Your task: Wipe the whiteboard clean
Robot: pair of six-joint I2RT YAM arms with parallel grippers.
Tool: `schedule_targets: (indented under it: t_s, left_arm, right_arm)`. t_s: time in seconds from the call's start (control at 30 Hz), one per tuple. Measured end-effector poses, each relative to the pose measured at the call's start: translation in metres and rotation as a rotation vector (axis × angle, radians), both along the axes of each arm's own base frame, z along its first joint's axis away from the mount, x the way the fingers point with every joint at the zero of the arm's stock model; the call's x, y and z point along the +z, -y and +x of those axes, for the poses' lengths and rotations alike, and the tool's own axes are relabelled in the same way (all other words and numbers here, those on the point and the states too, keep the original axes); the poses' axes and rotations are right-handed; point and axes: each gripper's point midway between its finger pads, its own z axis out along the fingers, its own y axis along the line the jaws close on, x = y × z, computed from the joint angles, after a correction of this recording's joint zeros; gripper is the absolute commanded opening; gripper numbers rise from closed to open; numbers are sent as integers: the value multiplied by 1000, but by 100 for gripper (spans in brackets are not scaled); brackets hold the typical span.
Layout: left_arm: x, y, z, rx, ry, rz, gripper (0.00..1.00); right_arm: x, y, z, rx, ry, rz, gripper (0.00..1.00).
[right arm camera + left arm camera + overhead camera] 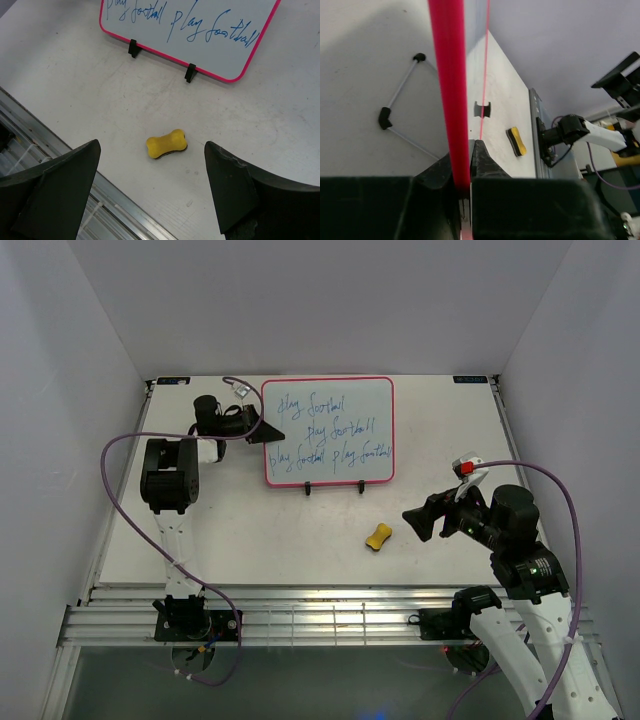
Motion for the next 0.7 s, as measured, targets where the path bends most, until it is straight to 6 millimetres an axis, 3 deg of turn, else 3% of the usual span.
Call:
schedule_targets:
  t_s: [0.17, 0.7]
  left_arm:
    - [8, 1, -5, -44, 2, -14, 0]
    - [22, 4, -3, -36, 0, -39, 0]
  right_arm:
    - [0, -1, 0, 4, -3, 2, 90]
    - [6, -14, -11, 78, -26, 64, 91]
